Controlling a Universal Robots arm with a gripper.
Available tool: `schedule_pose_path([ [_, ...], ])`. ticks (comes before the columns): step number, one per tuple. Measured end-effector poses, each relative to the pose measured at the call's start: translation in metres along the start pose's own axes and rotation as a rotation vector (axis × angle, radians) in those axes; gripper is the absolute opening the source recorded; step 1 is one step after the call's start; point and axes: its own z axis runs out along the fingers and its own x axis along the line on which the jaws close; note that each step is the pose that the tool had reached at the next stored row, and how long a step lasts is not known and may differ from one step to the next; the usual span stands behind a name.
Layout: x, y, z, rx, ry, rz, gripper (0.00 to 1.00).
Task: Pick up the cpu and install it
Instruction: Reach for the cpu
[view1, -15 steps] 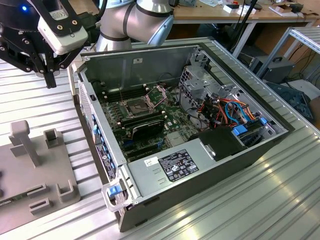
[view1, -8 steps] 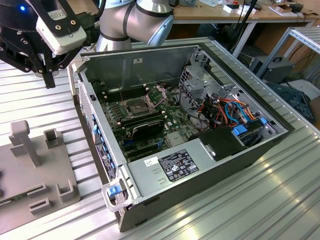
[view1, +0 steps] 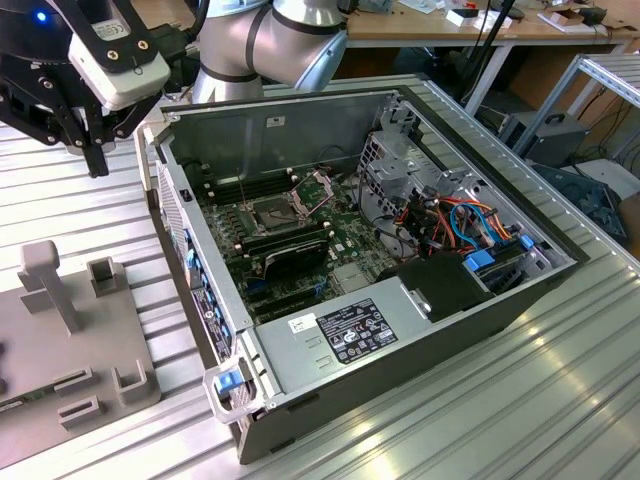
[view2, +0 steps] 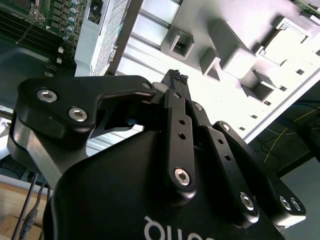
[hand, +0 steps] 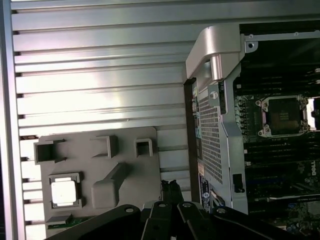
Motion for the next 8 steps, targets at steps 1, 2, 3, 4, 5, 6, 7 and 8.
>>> schedule_pose_path([
  [1, 0.0002, 0.0000, 0.0000, 0.0001, 0.0000, 0.000, 0.11],
  [2, 0.0004, 0.0000, 0.0000, 0.0000, 0.0000, 0.000, 0.11],
  [3, 0.0006, 0.0000, 0.0000, 0.0001, 0.0000, 0.000, 0.11],
  [4, 0.0007, 0.0000, -0.0001, 0.0001, 0.0000, 0.000, 0.11],
  [5, 0.0010, -0.0001, -0.0001, 0.0001, 0.0000, 0.000, 0.11],
  [6, 0.0011, -0.0001, 0.0000, 0.0001, 0.0000, 0.000, 0.11],
  [7, 0.0012, -0.0001, 0.0000, 0.0000, -0.0001, 0.000, 0.11],
  [8, 0.0012, -0.0001, 0.0000, 0.0000, 0.0000, 0.000, 0.11],
])
